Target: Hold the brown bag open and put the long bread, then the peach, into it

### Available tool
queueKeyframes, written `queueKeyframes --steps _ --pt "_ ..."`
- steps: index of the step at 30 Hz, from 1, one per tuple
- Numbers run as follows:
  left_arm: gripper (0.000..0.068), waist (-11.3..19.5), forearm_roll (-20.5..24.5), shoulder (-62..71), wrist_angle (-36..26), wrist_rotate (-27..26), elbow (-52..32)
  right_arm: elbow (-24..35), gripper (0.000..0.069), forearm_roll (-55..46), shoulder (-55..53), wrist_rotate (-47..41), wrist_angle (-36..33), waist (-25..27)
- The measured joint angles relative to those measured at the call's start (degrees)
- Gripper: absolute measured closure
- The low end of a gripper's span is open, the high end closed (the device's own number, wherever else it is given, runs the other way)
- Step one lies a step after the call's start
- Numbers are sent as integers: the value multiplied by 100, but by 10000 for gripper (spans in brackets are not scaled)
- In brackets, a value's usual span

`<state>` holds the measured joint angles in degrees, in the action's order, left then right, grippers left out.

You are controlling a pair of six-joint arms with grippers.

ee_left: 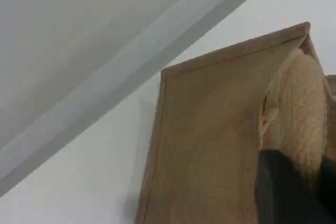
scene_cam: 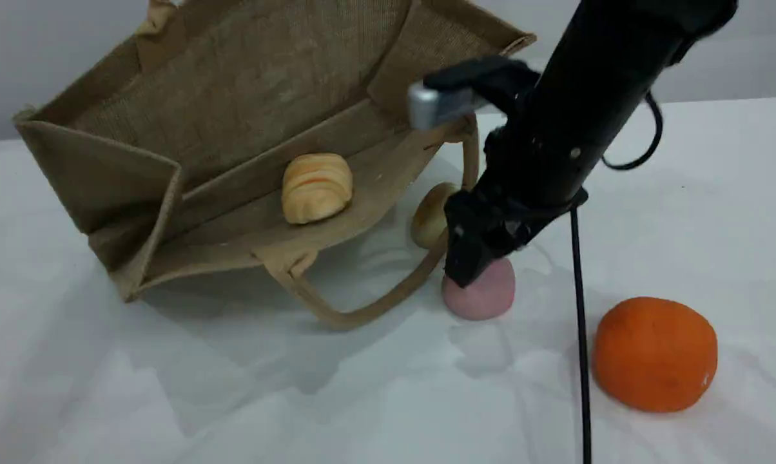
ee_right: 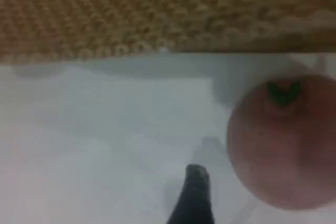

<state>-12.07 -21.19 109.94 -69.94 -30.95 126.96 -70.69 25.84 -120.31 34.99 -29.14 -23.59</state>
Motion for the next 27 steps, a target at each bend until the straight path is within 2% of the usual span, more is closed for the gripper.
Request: queueKeyframes --steps 9,13,17,25,27 --pt "582 0 10 0 -5 0 0 0 144 181 -393 15 573 -43" --pt "582 0 5 0 -5 0 0 0 181 181 -393 15 749 -43" --pt "582 0 5 0 -5 0 0 0 290 181 -393 15 824 -43" --pt "582 0 5 0 -5 5 0 5 634 77 -393 -2 809 -43" --pt "582 0 5 0 -5 10 0 5 664 77 -379 -2 764 -43"
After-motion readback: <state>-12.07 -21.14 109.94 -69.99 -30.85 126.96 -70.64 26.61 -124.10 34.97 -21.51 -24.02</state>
